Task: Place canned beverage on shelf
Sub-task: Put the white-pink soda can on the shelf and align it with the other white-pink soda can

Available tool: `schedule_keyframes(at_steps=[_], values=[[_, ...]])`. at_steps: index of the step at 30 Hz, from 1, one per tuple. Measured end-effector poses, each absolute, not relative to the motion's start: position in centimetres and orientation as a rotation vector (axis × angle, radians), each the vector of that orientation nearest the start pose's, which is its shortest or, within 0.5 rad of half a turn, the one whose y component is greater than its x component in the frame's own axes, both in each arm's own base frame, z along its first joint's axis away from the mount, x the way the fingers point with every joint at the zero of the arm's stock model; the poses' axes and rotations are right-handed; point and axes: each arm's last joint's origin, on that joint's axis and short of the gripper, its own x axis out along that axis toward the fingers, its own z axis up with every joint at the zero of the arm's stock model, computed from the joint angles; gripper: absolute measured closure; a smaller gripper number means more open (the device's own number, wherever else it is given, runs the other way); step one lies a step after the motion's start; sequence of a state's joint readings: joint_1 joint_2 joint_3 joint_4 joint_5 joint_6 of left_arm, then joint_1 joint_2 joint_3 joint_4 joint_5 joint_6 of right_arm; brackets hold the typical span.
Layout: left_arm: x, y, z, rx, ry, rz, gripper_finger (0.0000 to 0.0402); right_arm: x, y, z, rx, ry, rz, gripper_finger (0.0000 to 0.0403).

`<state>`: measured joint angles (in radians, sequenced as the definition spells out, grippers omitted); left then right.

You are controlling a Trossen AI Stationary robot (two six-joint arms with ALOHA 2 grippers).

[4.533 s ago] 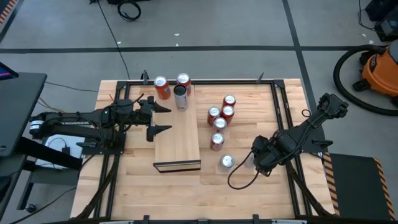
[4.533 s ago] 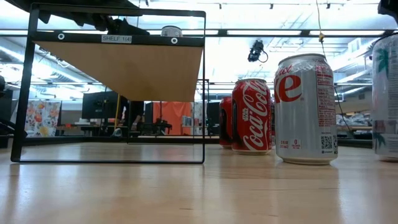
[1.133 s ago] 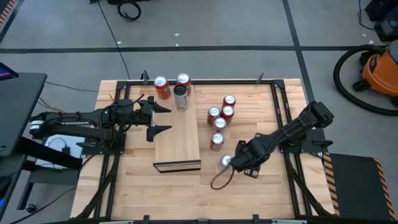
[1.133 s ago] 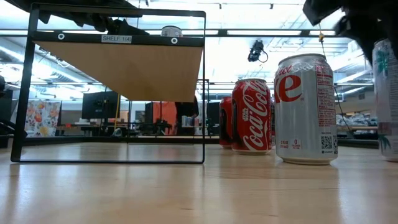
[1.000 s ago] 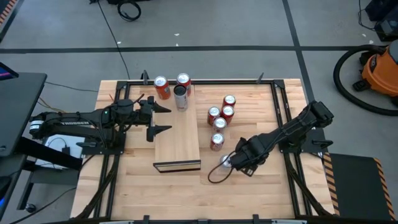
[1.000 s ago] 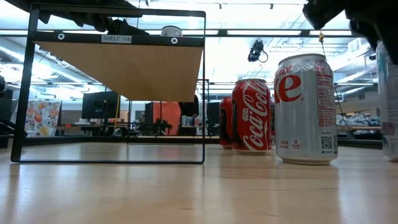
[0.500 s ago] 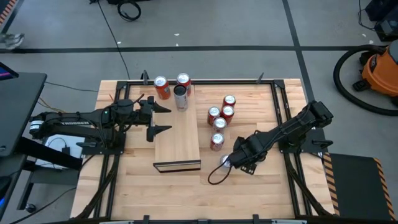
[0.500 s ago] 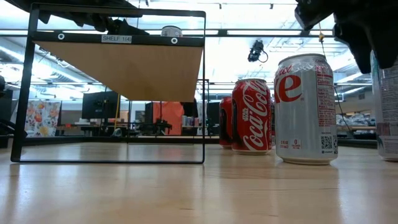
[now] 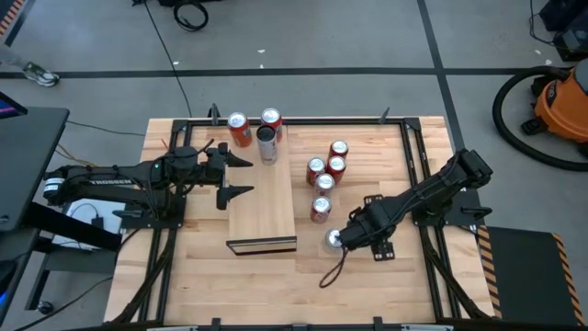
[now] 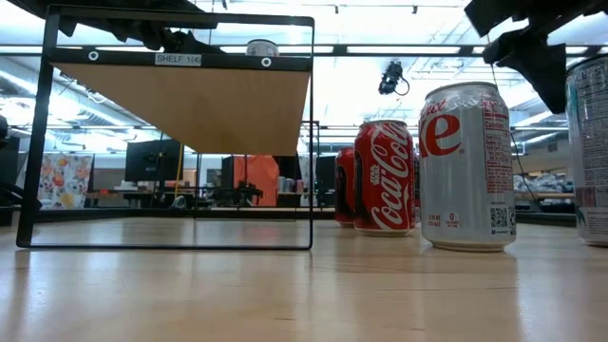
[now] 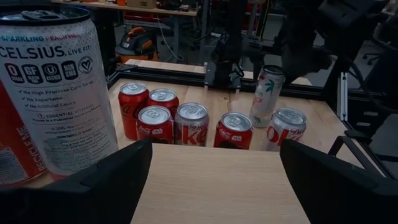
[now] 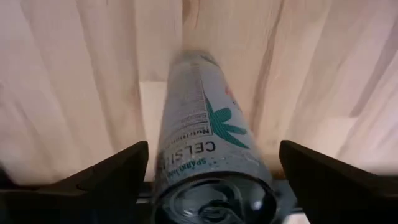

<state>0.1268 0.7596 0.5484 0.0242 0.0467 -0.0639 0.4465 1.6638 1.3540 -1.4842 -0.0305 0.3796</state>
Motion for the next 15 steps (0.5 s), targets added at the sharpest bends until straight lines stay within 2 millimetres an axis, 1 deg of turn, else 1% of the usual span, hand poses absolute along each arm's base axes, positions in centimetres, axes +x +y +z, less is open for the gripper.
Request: schedule_keyframes(at_steps=[6,10,13,15], values=[[17.4,2.1,27.5,-0.080,0.184,0.086,0.0036,24.4,12.5,25.5,-0.286,1.775,0.163,0.0053],[17.4,2.1,27.5,-0.080,0.183,0.086,0.0036,24.1,13.0,25.5,-0.354,1.768,0.226,0.0056],[17.4,2.1,27.5,-0.080,0.185,0.086,0.0036,24.1,13.1,25.5,-0.370,1.761,0.220,0.0056],[17.4,2.1,27.4,-0.081,0.188,0.086,0.0036,24.1,13.1,25.5,-0.352,1.761,0.190,0.0057]])
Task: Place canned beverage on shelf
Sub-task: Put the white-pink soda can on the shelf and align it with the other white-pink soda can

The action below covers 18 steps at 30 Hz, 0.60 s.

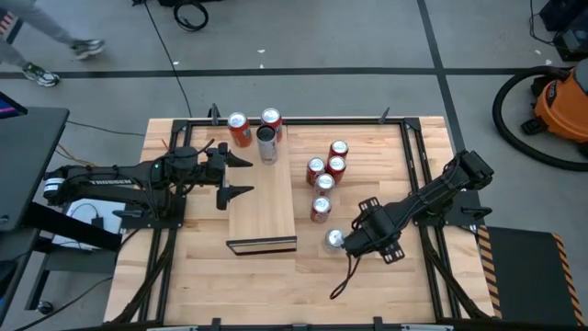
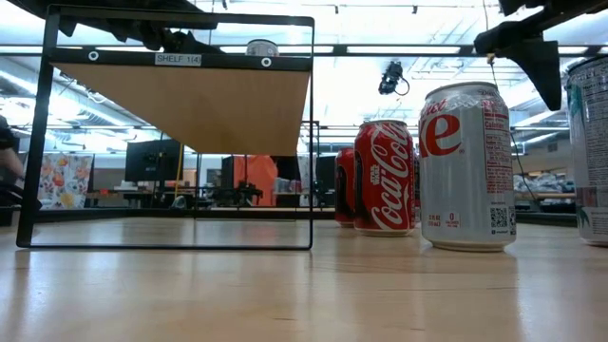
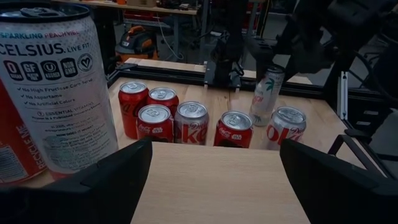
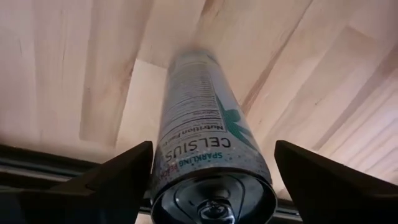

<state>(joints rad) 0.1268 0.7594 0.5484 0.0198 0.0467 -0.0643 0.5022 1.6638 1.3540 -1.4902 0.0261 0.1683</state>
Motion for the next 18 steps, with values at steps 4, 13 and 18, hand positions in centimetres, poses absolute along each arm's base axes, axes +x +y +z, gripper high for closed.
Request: schedule_keyframes(at_steps=[4,13,18], values=[[17.43,2.09,27.40,-0.081,0.191,0.086,0.0036,24.07,13.12,25.47,-0.301,1.764,0.128,0.0077],[17.41,2.08,27.32,-0.082,0.199,0.086,0.0036,24.13,12.94,25.49,-0.148,1.769,-0.041,0.0143],[17.41,2.08,27.32,-0.083,0.199,0.086,0.0036,24.52,12.32,25.52,0.126,1.746,-0.317,0.0124]])
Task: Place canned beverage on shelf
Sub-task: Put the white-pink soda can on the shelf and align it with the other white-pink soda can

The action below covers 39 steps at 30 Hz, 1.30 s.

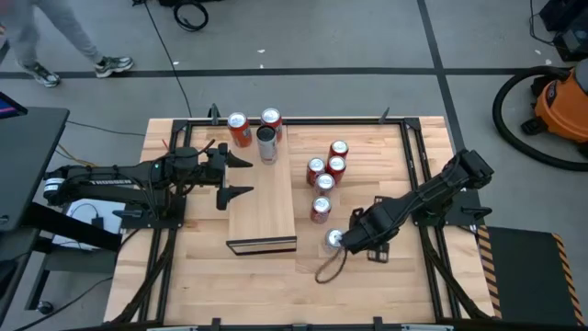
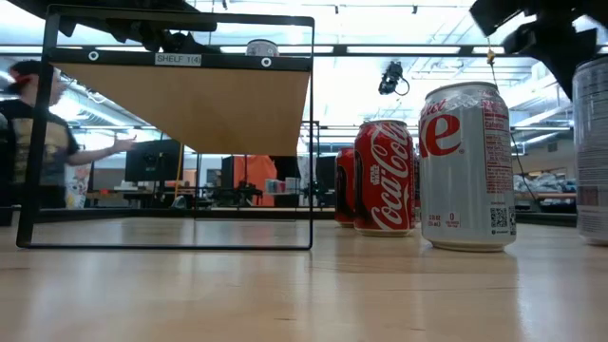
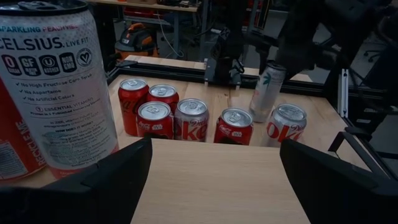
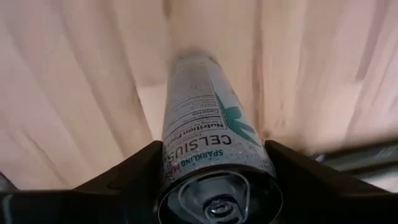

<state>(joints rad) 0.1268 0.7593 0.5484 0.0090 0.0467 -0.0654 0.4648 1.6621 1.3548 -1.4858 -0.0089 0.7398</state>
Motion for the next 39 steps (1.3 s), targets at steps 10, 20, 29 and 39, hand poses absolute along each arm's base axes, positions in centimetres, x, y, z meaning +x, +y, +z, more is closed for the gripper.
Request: schedule_keyframes(at_steps=[10,20,29,39], values=[[17.4,2.1,27.3,-0.088,0.198,0.087,0.0036,25.1,11.3,25.5,0.342,1.719,-0.508,0.0100],[17.4,2.1,27.3,-0.087,0.198,0.087,0.0036,25.2,10.9,25.5,0.276,1.712,-0.500,0.0061],[17.4,2.1,27.3,-0.092,0.197,0.087,0.0036,24.6,10.2,25.7,0.215,1.763,-0.548,0.0030],[17.4,2.1,27.3,-0.092,0.197,0.087,0.0036,25.2,8.5,25.8,0.174,1.685,-0.652,0.0034]])
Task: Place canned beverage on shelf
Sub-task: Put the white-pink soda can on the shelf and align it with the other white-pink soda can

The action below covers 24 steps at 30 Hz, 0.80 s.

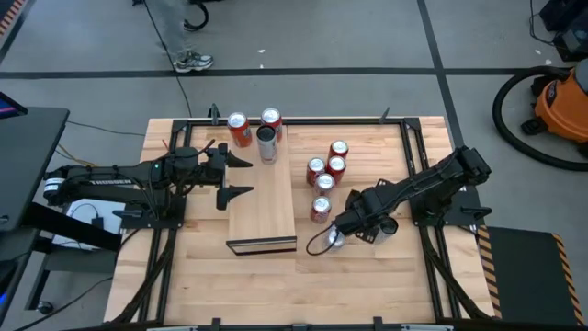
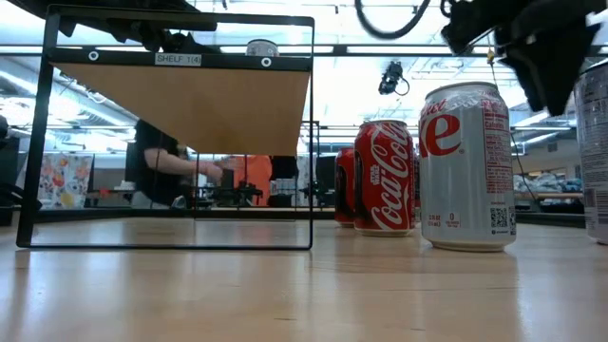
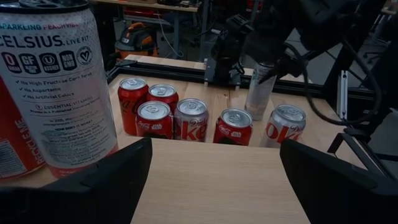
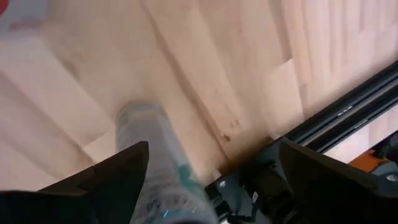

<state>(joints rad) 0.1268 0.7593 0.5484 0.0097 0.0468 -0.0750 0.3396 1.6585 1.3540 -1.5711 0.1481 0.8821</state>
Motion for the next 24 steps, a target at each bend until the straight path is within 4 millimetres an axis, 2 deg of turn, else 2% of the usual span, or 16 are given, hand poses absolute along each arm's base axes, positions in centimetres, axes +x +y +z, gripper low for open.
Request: schedule_keyframes(at_steps=[4,8,14,24], values=[[17.4,2.1,27.3,-0.092,0.198,0.087,0.0036,25.6,7.4,25.9,0.163,1.659,-0.696,0.0039],[17.4,2.1,27.3,-0.092,0.199,0.087,0.0036,25.6,7.0,26.3,0.174,1.704,-0.596,0.0045],[17.4,2.1,27.2,-0.094,0.212,0.087,0.0036,25.4,9.4,26.9,0.102,1.746,-0.319,0.0058],[17.3,2.1,27.0,-0.115,0.233,0.090,0.0036,23.6,12.8,27.0,-0.047,1.767,-0.208,0.0080]])
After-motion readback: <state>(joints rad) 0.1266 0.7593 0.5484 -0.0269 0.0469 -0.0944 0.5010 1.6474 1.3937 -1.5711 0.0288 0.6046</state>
